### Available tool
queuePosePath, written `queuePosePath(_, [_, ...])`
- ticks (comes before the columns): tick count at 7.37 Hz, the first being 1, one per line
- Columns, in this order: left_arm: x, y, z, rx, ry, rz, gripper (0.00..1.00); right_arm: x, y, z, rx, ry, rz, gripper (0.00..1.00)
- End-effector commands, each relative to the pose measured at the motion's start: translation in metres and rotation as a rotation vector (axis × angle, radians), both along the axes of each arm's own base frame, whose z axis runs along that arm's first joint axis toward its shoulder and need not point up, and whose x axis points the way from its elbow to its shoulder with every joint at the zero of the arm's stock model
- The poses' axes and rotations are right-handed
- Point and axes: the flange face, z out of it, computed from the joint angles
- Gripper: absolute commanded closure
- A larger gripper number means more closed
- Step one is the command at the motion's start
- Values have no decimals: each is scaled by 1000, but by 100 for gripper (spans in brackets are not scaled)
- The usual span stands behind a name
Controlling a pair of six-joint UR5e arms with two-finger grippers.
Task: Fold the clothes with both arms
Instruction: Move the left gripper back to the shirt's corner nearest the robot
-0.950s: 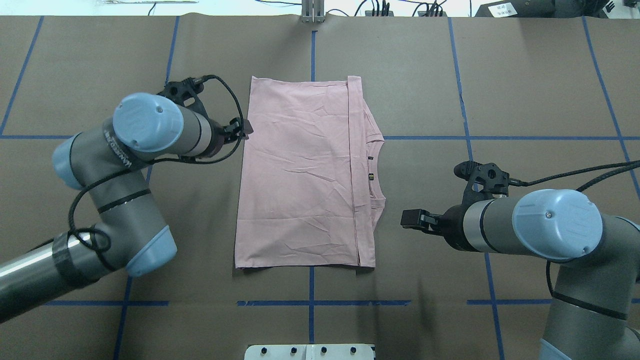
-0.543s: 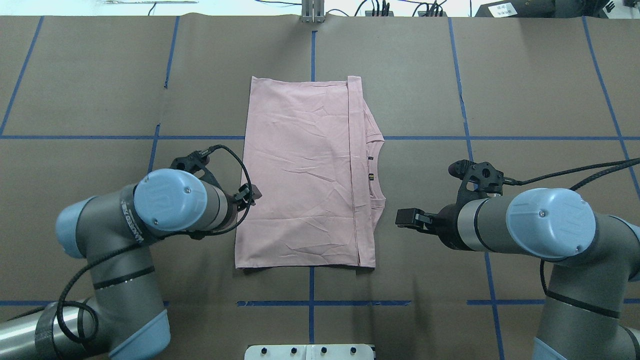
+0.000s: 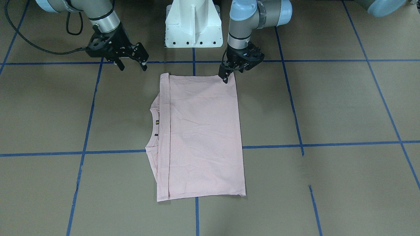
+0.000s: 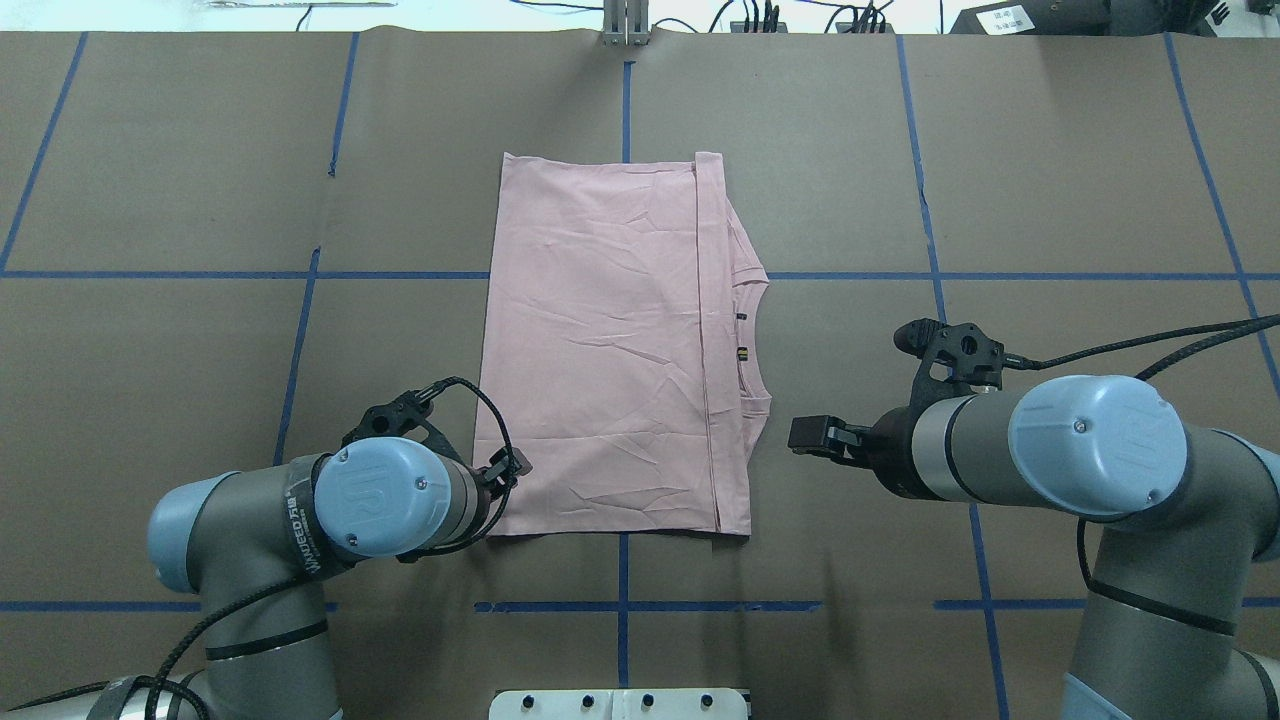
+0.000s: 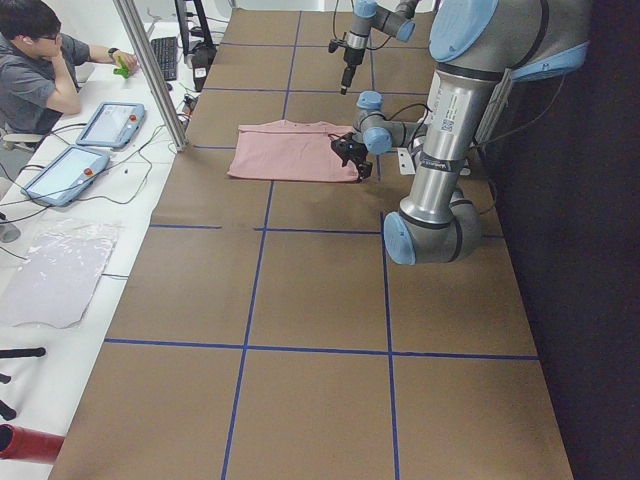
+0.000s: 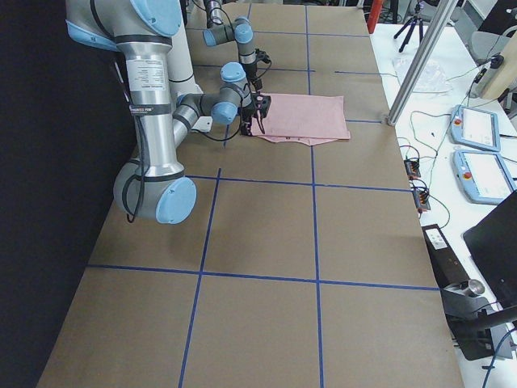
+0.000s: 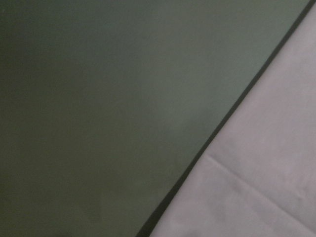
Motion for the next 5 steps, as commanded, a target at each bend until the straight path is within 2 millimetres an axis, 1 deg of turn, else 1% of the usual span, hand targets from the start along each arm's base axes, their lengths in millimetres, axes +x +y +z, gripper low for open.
queuePosePath(1, [5,9,1,-6,-1,10,5,0,0,0,0,0,1,0])
queuePosePath(2, [13,14,8,-17,-16,16,6,0,0,0,0,0,1,0])
queuePosePath(3, [15,16,9,-19,-18,18,8,1,-1,0,0,0,2,0])
queuePosePath(4, [15,16,8,-23,-15,13,13,1,-1,0,0,-1,2,0])
queuePosePath(5, [14,16,6,-31,-9,4,22,1,-1,0,0,-1,1,0])
